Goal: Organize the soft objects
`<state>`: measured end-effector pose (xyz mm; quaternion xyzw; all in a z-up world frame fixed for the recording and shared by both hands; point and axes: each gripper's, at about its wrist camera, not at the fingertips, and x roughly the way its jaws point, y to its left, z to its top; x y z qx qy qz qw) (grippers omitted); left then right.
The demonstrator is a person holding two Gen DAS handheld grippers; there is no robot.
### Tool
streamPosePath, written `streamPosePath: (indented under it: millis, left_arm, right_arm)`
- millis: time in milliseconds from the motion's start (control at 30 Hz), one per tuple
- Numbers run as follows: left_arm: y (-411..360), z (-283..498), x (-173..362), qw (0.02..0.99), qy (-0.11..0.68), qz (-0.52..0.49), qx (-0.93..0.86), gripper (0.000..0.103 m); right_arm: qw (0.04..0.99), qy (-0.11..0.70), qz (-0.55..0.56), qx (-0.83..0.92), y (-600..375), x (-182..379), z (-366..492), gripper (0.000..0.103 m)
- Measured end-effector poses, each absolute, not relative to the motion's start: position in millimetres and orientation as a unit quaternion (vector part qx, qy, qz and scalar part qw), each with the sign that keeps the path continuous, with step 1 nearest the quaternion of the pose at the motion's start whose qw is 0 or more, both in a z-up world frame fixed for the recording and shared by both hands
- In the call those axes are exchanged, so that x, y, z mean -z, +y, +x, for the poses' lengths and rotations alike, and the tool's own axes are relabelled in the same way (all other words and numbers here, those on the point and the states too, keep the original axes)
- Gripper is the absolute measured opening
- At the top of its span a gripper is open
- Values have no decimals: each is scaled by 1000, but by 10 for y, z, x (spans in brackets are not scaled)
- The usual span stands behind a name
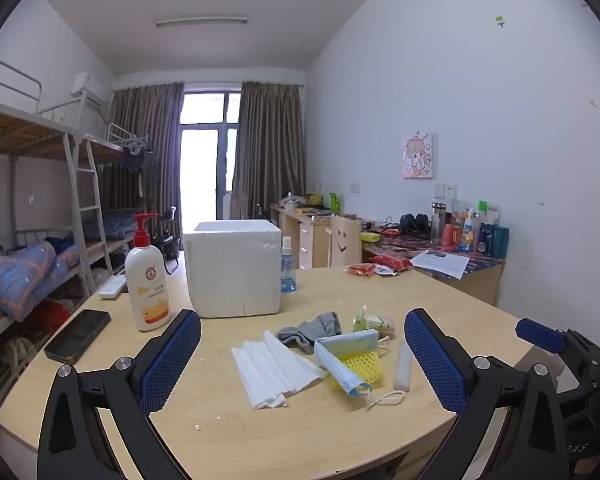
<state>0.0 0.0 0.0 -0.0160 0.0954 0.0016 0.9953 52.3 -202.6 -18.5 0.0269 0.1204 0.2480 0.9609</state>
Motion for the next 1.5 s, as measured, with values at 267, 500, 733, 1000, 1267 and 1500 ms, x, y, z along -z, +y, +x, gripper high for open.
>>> streamPosePath:
  millis: [267,500,733,1000,1267,1500]
  left_arm:
    - [-107,-17,30,996,84,-3,-9,102]
    - [-29,-5,21,996,83,-10,-5,102]
    - [-55,-23,1,997,79,-6,0,102]
    - [-52,-25,25,997,78,-9,2,102]
    - [-53,-8,40,996,83,-11,8,102]
    - [-59,-15,31,997,83,-6,0,102]
  right_arm:
    - [961,120,25,-248,-2027,185,520,103]
    - [962,118,24,-244,-2069,124,511,103]
    - [963,116,22,-243,-2054,141,490,103]
    - [964,115,24,-241,-2078,132,497,103]
    - [964,117,25,-239,-2102,138,504,103]
    - [963,117,27,-241,-2100,135,510,103]
